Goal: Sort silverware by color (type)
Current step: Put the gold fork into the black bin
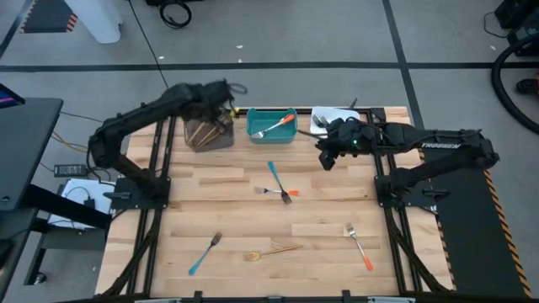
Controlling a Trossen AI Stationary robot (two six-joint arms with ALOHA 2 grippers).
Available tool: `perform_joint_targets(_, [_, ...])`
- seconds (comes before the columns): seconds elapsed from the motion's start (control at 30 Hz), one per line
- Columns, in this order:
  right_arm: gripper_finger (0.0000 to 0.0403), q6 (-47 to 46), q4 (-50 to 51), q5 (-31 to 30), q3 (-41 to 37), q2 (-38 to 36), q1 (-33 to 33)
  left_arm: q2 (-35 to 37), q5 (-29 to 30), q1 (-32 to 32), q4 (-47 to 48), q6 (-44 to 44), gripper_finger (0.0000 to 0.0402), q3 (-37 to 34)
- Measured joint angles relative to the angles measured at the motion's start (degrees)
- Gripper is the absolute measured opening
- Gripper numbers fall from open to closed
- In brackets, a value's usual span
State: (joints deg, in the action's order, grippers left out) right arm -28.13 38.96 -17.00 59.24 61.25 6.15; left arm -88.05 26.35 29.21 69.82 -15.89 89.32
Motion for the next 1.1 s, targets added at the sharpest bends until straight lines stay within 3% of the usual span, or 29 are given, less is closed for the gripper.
perform_joint_targets(0.27, [0.0077,1.3,-2.5,0.6,0.0,0.3,3.7,-7.2,-11.9,12.1,-9.3,17.1,0.0024,-0.1])
perform_joint_targets(0.43, [0.0077,-0.8,-2.0,2.1,0.0,1.6,4.3,-12.8,-14.3,15.4,-11.1,22.0,0.0024,-2.1])
perform_joint_targets(0.83, [0.0077,-23.4,9.3,7.9,0.0,2.7,3.1,-16.0,-18.5,17.4,-17.6,27.7,0.0025,-9.5])
perform_joint_targets(1.1, [0.0077,-39.6,19.5,9.4,0.0,2.7,-3.3,-16.0,-20.7,18.0,-18.0,29.0,0.0041,-10.1])
